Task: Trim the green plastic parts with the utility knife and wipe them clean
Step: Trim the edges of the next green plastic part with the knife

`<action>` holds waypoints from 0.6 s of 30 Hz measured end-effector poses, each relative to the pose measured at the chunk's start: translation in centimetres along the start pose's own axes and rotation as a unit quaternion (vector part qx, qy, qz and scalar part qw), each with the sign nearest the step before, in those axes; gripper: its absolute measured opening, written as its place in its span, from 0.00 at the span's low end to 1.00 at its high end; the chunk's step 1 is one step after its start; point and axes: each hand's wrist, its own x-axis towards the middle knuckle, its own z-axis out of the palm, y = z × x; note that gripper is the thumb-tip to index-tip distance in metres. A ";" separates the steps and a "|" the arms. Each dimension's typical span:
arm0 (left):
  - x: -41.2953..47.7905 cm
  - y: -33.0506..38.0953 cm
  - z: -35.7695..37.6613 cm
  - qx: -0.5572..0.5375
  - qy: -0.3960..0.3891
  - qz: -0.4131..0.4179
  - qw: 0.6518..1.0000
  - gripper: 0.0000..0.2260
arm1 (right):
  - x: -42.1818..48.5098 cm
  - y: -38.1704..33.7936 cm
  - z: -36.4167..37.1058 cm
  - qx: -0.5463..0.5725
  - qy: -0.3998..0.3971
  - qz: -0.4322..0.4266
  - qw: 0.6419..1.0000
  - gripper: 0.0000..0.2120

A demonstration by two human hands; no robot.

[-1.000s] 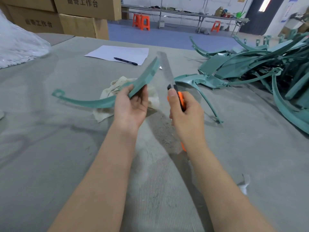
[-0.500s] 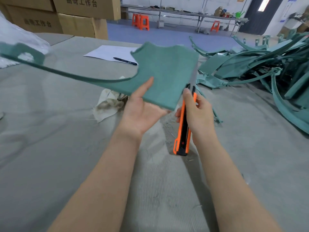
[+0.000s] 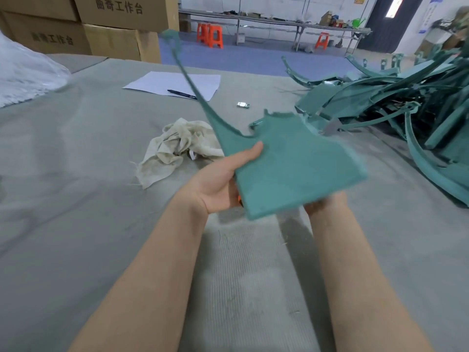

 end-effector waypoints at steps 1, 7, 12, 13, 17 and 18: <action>-0.1 -0.1 0.0 0.027 0.009 -0.016 0.999 0.13 | -0.1 -0.2 -0.3 0.000 -0.012 0.022 1.000 0.15; -1.0 0.7 -0.8 0.068 0.031 -0.001 0.997 0.10 | -0.1 -1.4 0.0 -0.079 -0.013 -0.030 0.996 0.18; -1.7 1.4 -2.3 0.085 0.067 0.019 0.994 0.10 | 0.6 -1.4 -0.2 -0.096 0.016 -0.031 0.995 0.12; -1.9 1.6 -2.4 0.086 0.069 0.020 0.994 0.10 | 0.9 -1.3 -0.3 -0.093 0.030 -0.032 0.995 0.12; -2.4 2.0 -2.7 0.089 0.069 0.027 0.993 0.10 | 2.2 -1.2 -1.0 -0.076 0.089 -0.056 0.992 0.12; -2.6 2.1 -2.8 0.091 0.068 0.027 0.993 0.10 | 2.5 -1.2 -1.3 -0.067 0.102 -0.059 0.991 0.12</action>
